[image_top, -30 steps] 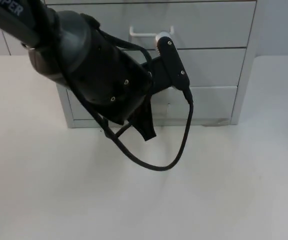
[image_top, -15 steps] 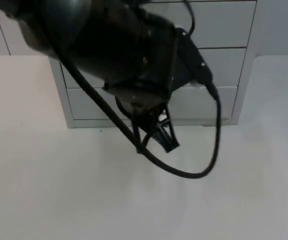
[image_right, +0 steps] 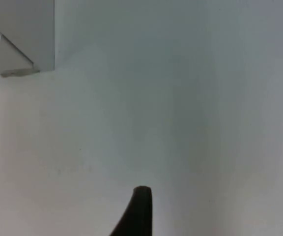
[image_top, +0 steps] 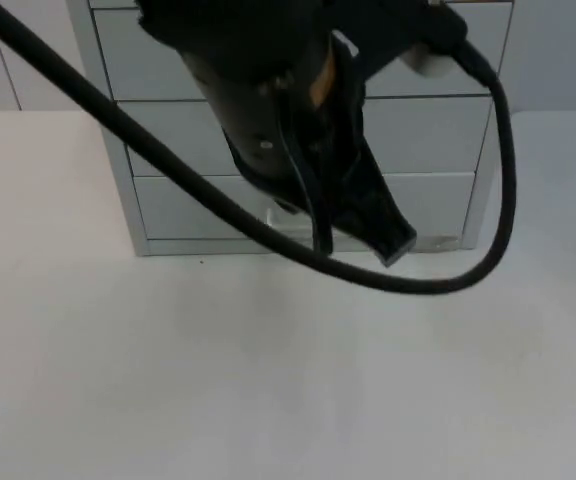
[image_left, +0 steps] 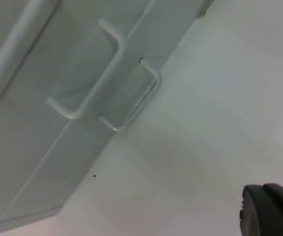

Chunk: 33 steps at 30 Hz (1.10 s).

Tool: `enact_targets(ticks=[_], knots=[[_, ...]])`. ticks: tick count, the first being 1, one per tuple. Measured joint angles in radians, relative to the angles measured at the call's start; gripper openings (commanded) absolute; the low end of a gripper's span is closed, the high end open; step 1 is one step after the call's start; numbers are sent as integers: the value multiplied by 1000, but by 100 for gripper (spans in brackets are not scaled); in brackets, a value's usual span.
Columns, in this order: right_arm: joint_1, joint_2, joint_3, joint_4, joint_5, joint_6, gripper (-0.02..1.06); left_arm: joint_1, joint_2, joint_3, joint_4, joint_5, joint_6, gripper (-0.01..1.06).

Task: Open the drawer with the left hand, place the block into the drawer with the right hand, then close the drawer with the left hand.

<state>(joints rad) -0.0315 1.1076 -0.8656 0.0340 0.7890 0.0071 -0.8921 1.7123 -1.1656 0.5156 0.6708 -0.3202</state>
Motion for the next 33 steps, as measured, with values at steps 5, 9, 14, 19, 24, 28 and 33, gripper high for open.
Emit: enact_targets(ticks=[5, 9, 14, 19, 24, 28, 33], knots=[[0, 0, 0, 0, 0, 0, 80, 0, -48, 0, -15, 20, 7, 0], [0, 0, 0, 0, 0, -7, 80, 0, -88, 0, -30, 25, 10, 0], [0, 0, 0, 0, 0, -7, 80, 0, -139, 0, -87, 27, 50, 0], [0, 0, 0, 0, -1, -15, 80, 0, -201, 3, -155, 27, 104, 0], [0, 0, 0, 0, -2, -19, 80, 43, -279, 22, -250, 12, 165, 0], [0, 0, 0, 9, -3, -29, 80, 148, -351, 39, -435, 3, 308, 0], [0, 0, 0, 131, -8, -158, 80, 245, -422, 39, -592, 5, 449, 0]])
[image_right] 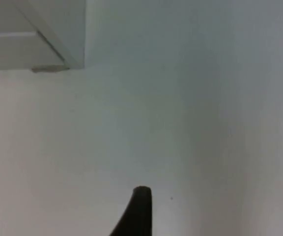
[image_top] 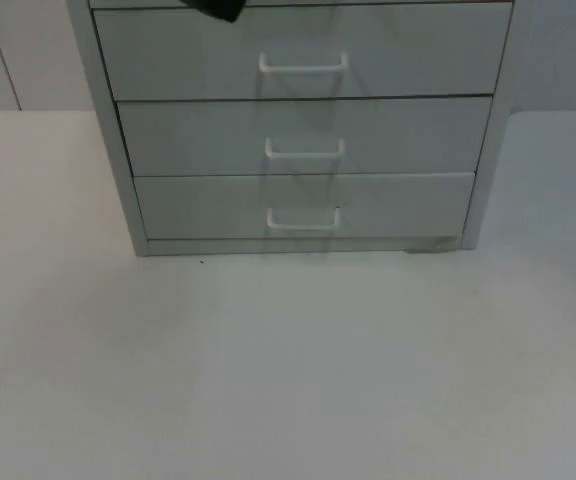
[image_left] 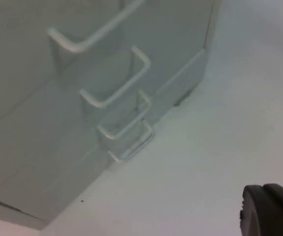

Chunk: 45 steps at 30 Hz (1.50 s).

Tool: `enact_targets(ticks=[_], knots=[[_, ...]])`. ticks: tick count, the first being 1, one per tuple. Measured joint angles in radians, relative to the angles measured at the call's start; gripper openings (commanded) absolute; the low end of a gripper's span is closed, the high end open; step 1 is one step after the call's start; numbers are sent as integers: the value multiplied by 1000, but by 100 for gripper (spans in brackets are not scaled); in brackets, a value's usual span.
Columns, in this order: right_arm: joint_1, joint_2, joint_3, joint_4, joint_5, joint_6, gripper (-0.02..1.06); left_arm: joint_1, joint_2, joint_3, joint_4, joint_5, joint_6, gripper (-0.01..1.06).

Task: Open the drawer with the left hand, place the block into the drawer with the right hand, then close the drawer with the left hand.

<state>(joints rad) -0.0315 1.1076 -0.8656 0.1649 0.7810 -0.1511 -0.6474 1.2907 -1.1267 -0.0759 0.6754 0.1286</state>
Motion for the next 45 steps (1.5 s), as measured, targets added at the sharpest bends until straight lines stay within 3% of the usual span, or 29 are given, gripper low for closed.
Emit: enact_targets(ticks=[6, 12, 17, 25, 37, 45], knots=[[0, 0, 0, 123, -2, -130, 80, 63, -87, 0, -23, 37, 33, 0], [0, -4, 0, 131, -2, -139, 80, 65, -152, 41, -23, 33, 35, 0], [0, -68, 0, 131, -6, -139, 80, 65, -232, 155, -23, -8, 27, 0], [0, -319, 37, 174, -41, -180, 80, 65, -413, 314, -23, -114, -12, 0], [0, -617, 212, 179, -102, -185, 80, 65, -683, 436, -15, -122, -20, 0], [0, -747, 230, 160, 6, -185, 80, 65, -814, 514, -7, -105, -26, 0]])
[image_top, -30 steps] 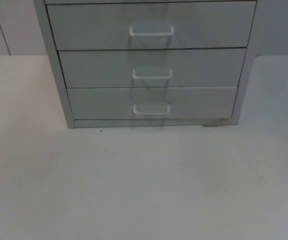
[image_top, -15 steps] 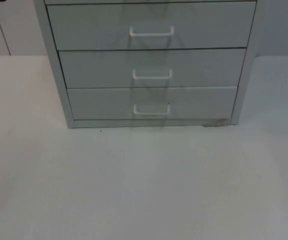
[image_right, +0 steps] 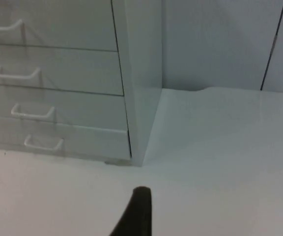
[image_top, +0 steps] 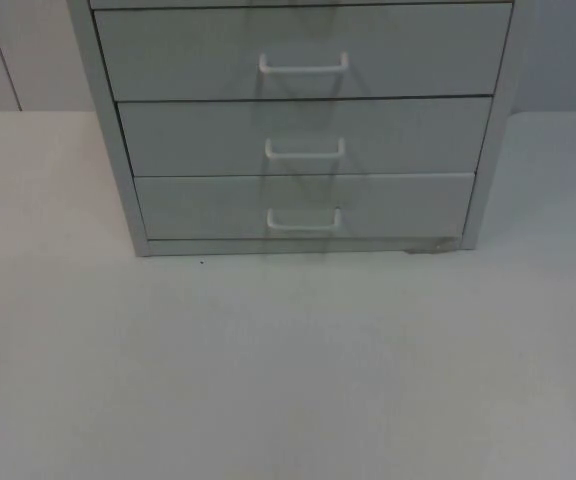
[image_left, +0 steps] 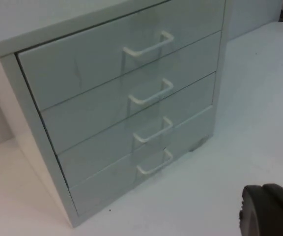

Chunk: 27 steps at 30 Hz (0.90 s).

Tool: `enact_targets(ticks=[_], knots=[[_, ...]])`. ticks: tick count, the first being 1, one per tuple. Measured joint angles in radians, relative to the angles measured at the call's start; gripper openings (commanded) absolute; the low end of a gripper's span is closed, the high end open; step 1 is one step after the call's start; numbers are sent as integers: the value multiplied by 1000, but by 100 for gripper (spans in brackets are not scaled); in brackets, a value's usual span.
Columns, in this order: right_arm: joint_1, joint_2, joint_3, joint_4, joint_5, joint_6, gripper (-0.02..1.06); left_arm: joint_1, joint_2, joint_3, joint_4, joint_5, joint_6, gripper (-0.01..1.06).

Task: Open the drawer with the left hand, place the block into the drawer with the right hand, then close the drawer with the left hand.

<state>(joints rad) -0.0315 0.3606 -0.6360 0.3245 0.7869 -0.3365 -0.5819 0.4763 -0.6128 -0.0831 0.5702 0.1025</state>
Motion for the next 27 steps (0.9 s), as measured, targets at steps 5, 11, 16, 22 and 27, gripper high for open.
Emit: enact_targets(ticks=[5, 11, 16, 22, 27], knots=[[0, -97, 0, -57, 115, 30, 80, 0, -68, 17, 36, 56, -37, 0], [0, -235, 2, -184, 228, 171, 80, 0, -157, 17, 114, 186, -103, 0], [0, -351, 2, -259, 344, 248, 80, 0, -283, 17, 131, 307, -167, 0], [0, -358, 9, -265, 385, 254, 80, 0, -388, 17, 150, 372, -174, 0], [0, -358, 54, -265, 395, 254, 80, 0, -467, 48, 152, 406, -188, 0]])
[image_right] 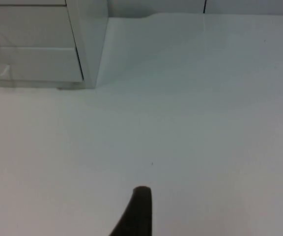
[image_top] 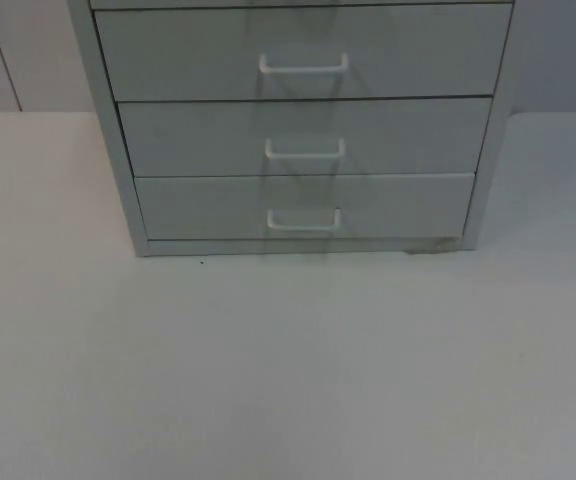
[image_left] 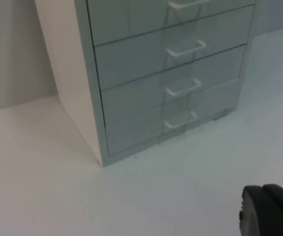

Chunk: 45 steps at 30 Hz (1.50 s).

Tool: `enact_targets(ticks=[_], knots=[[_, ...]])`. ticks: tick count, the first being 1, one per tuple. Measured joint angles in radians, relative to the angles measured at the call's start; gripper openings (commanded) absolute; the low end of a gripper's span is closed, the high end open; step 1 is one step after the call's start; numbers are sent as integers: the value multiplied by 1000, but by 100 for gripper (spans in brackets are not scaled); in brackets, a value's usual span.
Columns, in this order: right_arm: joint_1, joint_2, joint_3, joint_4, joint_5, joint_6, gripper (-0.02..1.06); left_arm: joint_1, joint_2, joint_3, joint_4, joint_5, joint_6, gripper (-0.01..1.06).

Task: Open the drawer with the left hand, place the block into the drawer with the right hand, then close the drawer with the left hand.

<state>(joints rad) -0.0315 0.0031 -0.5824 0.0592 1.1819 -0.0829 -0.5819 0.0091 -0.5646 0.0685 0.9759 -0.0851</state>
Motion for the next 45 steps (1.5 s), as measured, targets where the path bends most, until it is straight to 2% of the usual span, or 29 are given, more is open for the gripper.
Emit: enact_targets(ticks=[4, 11, 22, 23, 24, 25, 27, 29, 30, 31, 33, 34, 45], knots=[[0, 0, 28, 0, -10, 0, 80, 8, -4, 42, -15, 63, -9, 0], [0, 0, 59, 0, -75, -13, 80, 11, -4, 66, -49, 95, -12, 0], [0, 0, 66, 0, -87, -13, 80, 11, -4, 67, -84, 99, 25, 2], [0, 0, 66, 0, -87, -13, 80, 11, -4, 67, -84, 99, 25, 7], [0, 0, 66, 0, -87, -13, 80, 11, -4, 67, -89, 99, 31, 7], [0, 0, 66, 0, -87, -13, 80, 11, -4, 67, -91, 99, 35, 15], [0, 0, 66, 0, -87, -13, 80, 11, -4, 67, -93, 99, 40, 34], [0, 0, 66, 0, -87, -13, 82, 11, -4, 67, -94, 99, 40, 63], [0, 0, 66, 0, -87, -13, 82, 11, -4, 67, -94, 99, 42, 63], [0, 0, 66, 0, -87, -13, 87, 11, -4, 67, -94, 99, 42, 85], [0, 0, 66, 0, -87, -13, 102, 11, -4, 67, -94, 99, 42, 105], [0, 0, 66, 0, -87, -13, 105, 11, -4, 67, -94, 99, 42, 105], [0, 0, 66, 0, -87, -13, 105, 11, -4, 67, -94, 99, 42, 105]])
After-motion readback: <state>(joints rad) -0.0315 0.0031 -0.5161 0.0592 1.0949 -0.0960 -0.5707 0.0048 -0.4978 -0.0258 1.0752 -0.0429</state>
